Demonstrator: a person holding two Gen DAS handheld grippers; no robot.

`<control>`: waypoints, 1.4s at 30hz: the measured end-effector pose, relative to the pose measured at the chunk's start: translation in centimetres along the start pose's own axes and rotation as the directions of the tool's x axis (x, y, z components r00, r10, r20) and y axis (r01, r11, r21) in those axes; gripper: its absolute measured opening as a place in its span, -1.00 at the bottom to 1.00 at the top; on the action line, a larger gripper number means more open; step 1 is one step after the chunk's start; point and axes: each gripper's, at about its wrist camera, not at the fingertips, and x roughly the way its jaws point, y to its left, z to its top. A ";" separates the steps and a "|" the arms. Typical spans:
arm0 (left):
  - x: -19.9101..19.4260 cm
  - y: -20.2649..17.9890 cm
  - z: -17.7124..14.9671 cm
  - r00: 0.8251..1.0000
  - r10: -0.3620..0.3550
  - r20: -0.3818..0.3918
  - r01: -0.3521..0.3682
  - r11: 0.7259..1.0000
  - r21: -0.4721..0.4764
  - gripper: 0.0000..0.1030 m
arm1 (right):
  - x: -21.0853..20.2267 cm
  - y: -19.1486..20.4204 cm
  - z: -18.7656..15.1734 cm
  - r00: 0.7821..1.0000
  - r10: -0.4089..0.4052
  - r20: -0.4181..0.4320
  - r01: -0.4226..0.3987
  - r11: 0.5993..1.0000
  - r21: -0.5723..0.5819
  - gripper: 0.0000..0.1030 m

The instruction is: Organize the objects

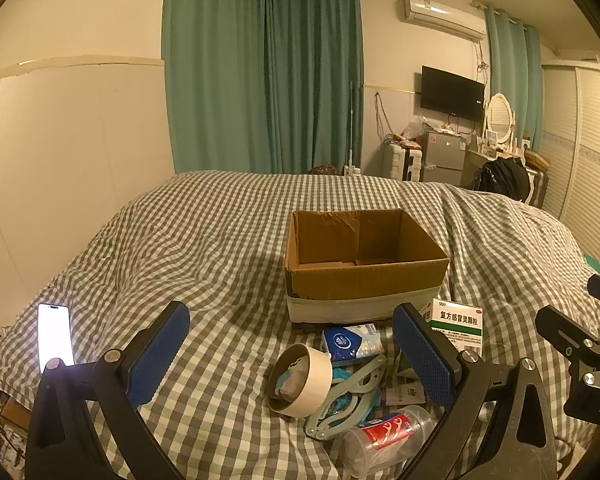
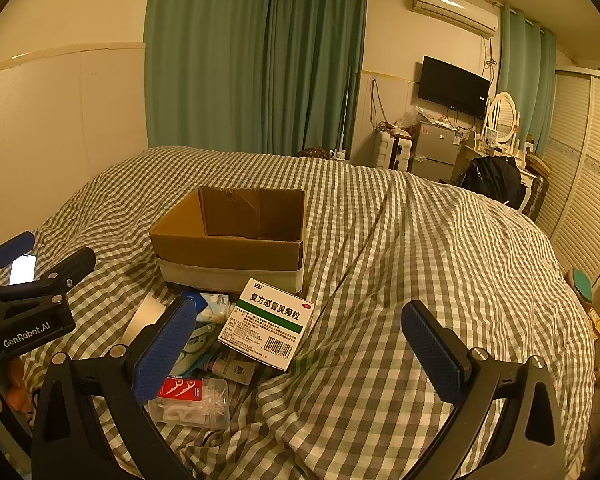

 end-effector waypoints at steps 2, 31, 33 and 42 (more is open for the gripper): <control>-0.1 -0.1 0.0 1.000 -0.002 0.005 0.002 1.000 0.002 1.00 | 0.0 0.1 -0.1 1.000 0.001 -0.002 -0.001 1.000 -0.001 0.99; 8.8 -0.4 -4.8 0.950 -0.041 -0.310 0.051 0.998 0.023 1.00 | 7.9 0.2 -2.1 0.977 0.072 -0.199 -0.082 0.996 -0.039 0.99; 9.7 -0.5 -5.6 0.933 -0.049 -0.356 0.057 0.998 0.011 1.00 | 9.1 0.4 -2.4 0.969 0.089 -0.229 -0.097 0.995 -0.026 0.99; 12.2 0.8 -6.8 0.911 -0.017 -0.411 0.015 1.000 -0.008 1.00 | 14.2 2.4 -2.0 0.930 0.122 -0.346 -0.103 0.992 0.073 0.99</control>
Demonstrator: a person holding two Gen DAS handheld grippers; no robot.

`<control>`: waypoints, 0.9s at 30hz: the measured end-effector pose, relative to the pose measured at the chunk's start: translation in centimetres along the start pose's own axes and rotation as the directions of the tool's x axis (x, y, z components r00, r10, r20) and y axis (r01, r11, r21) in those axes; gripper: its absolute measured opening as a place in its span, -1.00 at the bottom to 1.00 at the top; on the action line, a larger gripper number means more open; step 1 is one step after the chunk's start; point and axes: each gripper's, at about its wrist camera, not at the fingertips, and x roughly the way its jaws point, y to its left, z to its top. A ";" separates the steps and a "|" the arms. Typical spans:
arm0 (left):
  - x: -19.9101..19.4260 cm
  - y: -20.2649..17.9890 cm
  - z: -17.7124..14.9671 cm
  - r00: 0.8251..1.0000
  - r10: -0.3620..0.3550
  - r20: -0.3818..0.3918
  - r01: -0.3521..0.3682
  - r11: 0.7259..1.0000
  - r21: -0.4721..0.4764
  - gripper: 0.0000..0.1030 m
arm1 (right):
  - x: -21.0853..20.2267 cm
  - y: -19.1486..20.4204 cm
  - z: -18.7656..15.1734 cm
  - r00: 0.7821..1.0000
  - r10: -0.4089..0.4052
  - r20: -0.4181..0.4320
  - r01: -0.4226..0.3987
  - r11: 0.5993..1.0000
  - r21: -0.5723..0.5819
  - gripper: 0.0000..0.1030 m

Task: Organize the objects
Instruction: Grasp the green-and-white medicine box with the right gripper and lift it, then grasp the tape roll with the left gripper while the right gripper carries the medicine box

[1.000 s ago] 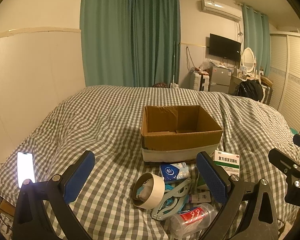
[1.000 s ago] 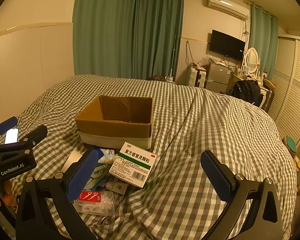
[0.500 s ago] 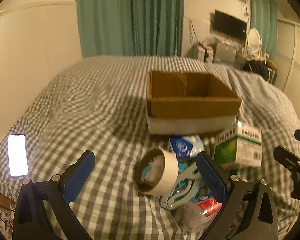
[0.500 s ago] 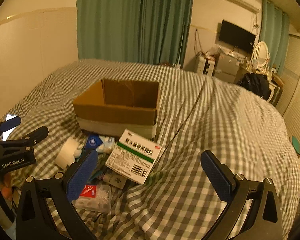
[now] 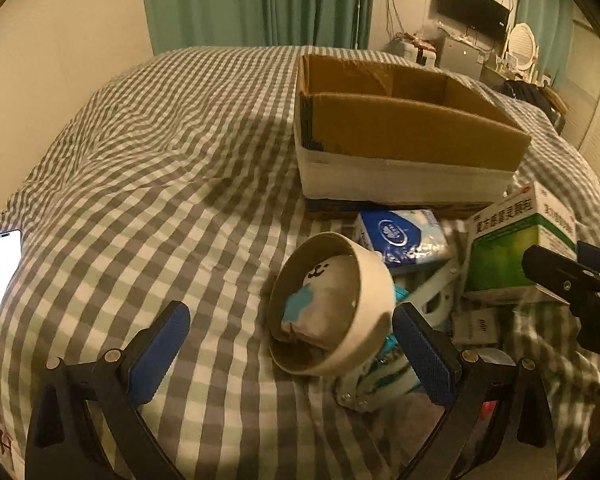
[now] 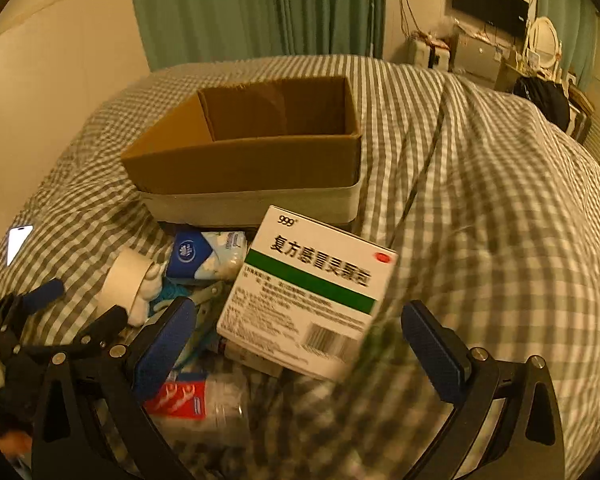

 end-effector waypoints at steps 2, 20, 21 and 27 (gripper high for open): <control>0.6 -0.4 0.0 1.000 -0.012 -0.002 0.012 1.000 0.012 1.00 | 0.9 0.2 0.1 1.000 -0.001 -0.018 0.001 1.000 0.014 0.99; -1.4 -0.5 0.5 0.986 -0.164 0.017 0.162 0.983 0.085 -0.46 | -0.6 -0.5 -0.7 0.998 -0.040 0.039 0.042 0.998 -0.049 0.68; -1.5 -0.3 0.6 0.986 -0.165 0.020 0.163 0.983 0.080 -0.47 | -0.9 -0.5 -0.6 0.998 -0.043 0.048 0.045 0.998 -0.053 0.68; -3.6 0.1 2.5 0.981 -0.181 0.067 0.175 0.981 0.085 -0.47 | -3.0 -0.7 0.4 0.994 -0.032 0.103 0.040 0.996 -0.075 0.66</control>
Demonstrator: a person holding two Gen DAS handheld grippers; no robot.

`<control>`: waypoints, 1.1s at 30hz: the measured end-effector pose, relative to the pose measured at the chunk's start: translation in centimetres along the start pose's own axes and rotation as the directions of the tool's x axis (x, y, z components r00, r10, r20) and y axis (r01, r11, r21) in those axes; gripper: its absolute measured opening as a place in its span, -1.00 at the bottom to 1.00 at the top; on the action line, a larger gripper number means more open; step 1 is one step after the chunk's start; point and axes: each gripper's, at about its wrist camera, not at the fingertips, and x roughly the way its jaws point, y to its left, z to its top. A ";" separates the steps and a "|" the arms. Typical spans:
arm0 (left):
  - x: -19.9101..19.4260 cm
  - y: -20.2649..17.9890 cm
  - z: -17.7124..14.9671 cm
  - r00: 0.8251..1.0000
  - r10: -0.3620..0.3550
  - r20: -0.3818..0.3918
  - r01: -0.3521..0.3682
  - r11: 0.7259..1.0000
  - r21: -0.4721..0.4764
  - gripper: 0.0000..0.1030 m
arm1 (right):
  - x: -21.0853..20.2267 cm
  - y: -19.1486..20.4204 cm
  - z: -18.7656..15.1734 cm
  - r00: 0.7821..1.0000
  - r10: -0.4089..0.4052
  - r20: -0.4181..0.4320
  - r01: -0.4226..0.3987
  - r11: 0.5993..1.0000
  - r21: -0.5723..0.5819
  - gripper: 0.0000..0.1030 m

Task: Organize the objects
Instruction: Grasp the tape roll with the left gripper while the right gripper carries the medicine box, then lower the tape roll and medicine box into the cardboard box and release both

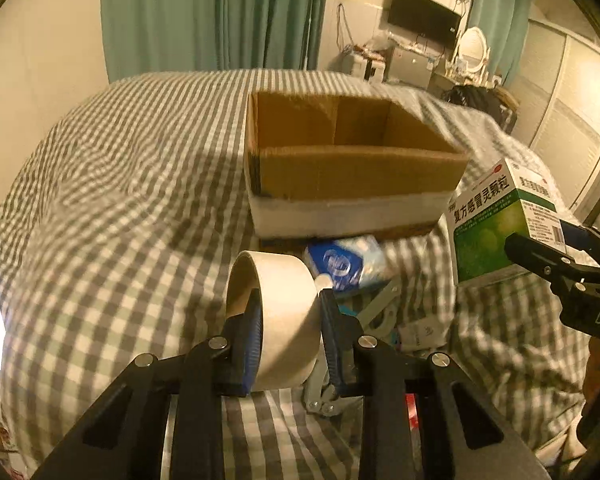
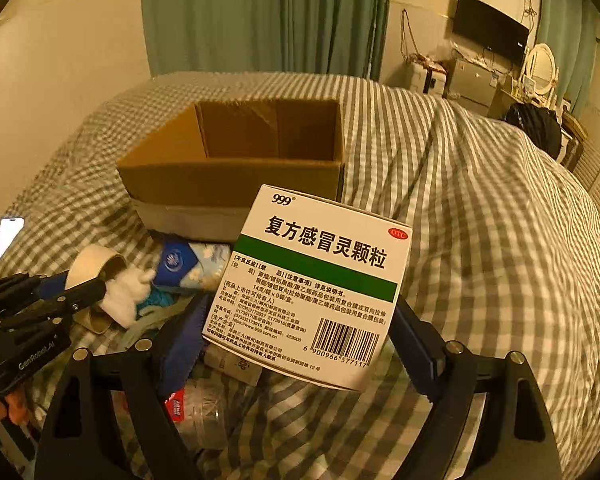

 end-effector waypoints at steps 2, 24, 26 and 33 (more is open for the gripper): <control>-0.8 -0.1 1.0 1.000 -0.001 0.022 0.001 1.000 0.007 -0.47 | -1.0 0.0 0.7 1.000 0.004 0.029 -0.004 1.000 -0.010 0.66; 1.9 -3.2 17.4 0.989 -0.030 0.148 0.019 0.997 0.075 -0.47 | -2.2 0.6 14.8 0.963 0.111 0.248 -0.091 0.992 -0.090 0.61; 3.7 -2.9 17.7 0.992 -0.021 0.125 0.014 0.998 0.056 -0.47 | -1.1 0.6 15.9 0.961 0.122 0.247 -0.107 0.992 -0.074 0.61; 8.4 -3.0 16.9 0.998 -0.035 0.044 0.031 0.996 0.086 -0.47 | 3.8 0.1 17.2 0.967 0.176 0.185 -0.173 0.984 -0.030 0.61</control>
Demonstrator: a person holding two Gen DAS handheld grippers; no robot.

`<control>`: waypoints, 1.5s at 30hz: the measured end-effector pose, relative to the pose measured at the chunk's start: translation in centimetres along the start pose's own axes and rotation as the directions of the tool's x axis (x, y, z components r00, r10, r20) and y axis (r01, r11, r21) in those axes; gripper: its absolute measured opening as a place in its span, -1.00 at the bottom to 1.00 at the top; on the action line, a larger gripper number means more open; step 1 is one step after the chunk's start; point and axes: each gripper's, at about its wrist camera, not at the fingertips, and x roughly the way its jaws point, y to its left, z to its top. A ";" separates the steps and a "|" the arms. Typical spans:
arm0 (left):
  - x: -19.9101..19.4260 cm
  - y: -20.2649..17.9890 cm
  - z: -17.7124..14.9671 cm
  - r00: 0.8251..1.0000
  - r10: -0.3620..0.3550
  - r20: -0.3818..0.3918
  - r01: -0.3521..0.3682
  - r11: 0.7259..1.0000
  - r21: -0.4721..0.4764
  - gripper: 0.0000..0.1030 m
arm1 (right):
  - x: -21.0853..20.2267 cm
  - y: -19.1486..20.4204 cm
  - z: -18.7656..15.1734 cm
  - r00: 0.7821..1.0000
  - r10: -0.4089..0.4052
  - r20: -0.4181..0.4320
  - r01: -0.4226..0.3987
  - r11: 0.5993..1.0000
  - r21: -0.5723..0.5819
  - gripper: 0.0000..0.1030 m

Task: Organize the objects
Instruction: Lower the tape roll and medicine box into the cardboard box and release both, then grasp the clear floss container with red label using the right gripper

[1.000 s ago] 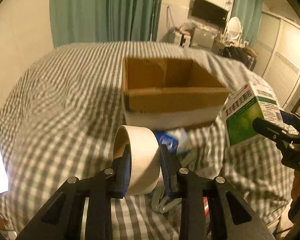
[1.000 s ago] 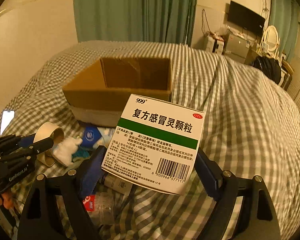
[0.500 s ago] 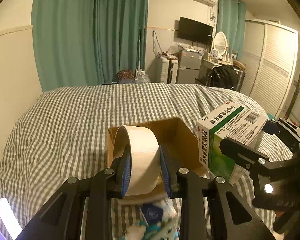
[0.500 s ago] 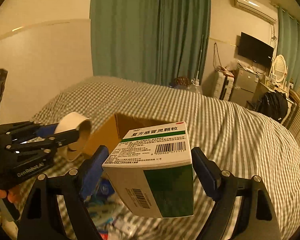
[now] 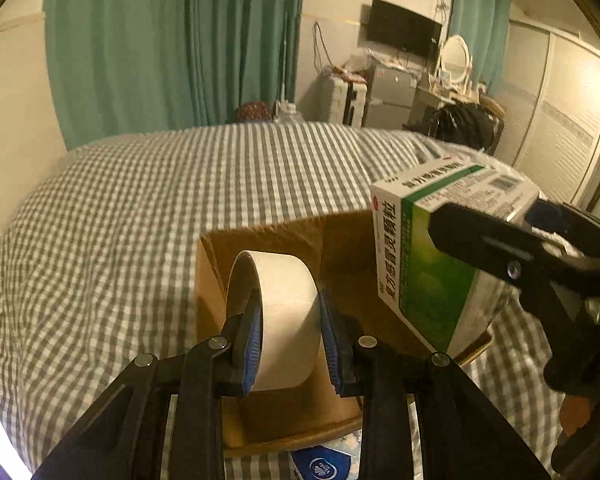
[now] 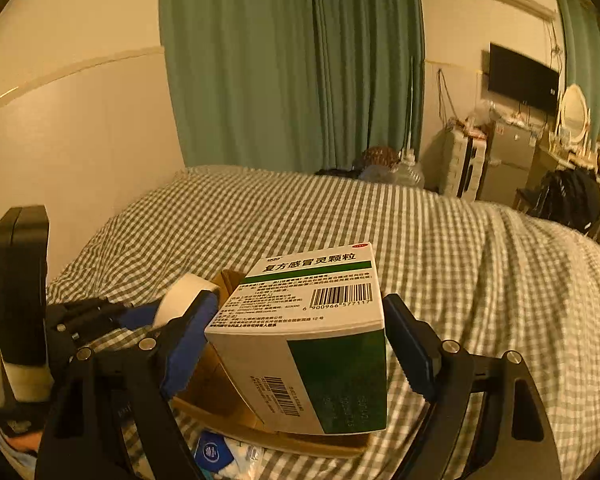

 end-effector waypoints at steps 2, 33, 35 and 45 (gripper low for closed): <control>0.6 0.1 -0.3 1.000 -0.004 -0.019 0.004 1.000 0.002 -0.45 | 1.0 -0.3 -0.3 1.000 -0.001 -0.021 0.002 1.000 0.016 0.65; -13.1 0.1 -17.3 0.971 0.229 0.070 -0.230 0.973 0.005 0.92 | -11.3 5.8 -13.5 0.987 -0.110 -0.118 0.098 0.990 -0.102 0.96; -12.1 0.1 -18.8 0.969 0.245 0.029 -0.245 0.969 0.011 0.92 | -10.3 5.9 -16.0 0.979 -0.091 -0.182 0.078 0.994 -0.079 0.96; -10.2 1.8 -21.5 0.958 0.280 -0.060 -0.280 0.960 0.006 0.92 | -6.6 9.2 -21.2 0.927 -0.022 -0.374 -0.041 0.987 -0.158 0.96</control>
